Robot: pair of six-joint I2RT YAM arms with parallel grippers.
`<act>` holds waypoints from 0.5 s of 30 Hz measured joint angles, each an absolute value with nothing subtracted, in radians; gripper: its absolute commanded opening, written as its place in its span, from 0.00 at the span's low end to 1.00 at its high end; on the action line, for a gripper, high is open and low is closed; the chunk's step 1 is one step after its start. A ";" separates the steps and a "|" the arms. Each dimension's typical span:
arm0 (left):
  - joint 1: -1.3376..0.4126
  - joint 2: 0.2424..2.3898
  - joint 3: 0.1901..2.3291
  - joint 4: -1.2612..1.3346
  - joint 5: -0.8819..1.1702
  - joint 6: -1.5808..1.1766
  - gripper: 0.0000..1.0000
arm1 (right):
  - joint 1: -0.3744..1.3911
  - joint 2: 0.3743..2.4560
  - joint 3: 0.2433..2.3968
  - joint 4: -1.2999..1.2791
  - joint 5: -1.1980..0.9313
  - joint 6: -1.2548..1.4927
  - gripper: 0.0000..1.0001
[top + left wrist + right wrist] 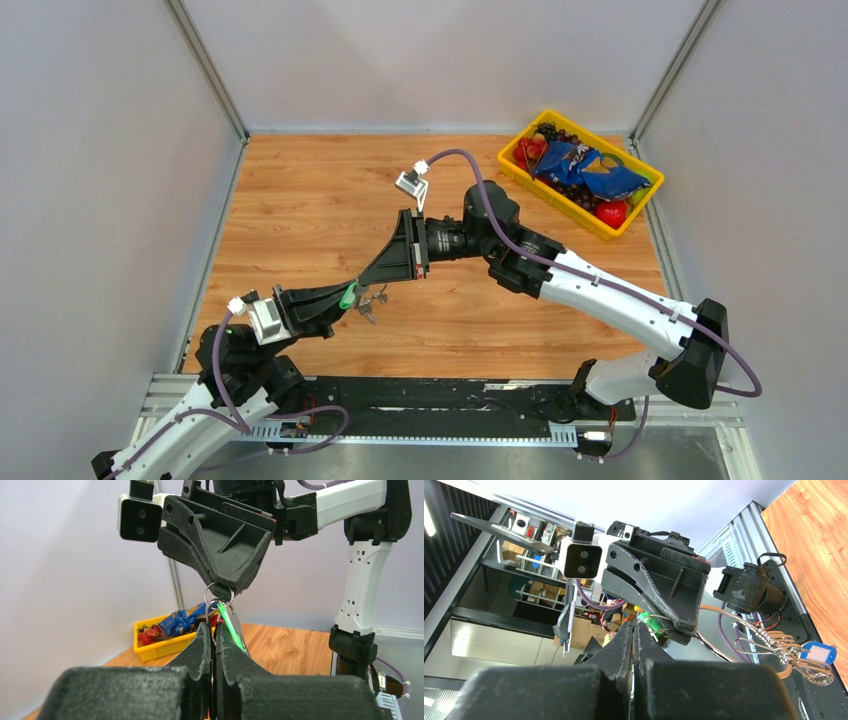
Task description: Put the keys on the keyring
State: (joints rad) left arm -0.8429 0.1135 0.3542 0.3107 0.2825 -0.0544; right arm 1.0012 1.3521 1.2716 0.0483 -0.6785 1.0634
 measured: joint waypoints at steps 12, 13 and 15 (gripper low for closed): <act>-0.843 0.151 0.369 0.298 0.295 -0.070 0.36 | 1.012 1.371 1.290 0.049 -0.677 1.056 0.00; -0.843 0.157 0.369 0.293 0.297 -0.072 0.38 | 1.013 1.372 1.290 0.048 -0.676 1.053 0.00; -0.843 0.167 0.369 0.279 0.302 -0.077 0.41 | 1.013 1.372 1.290 0.049 -0.672 1.048 0.00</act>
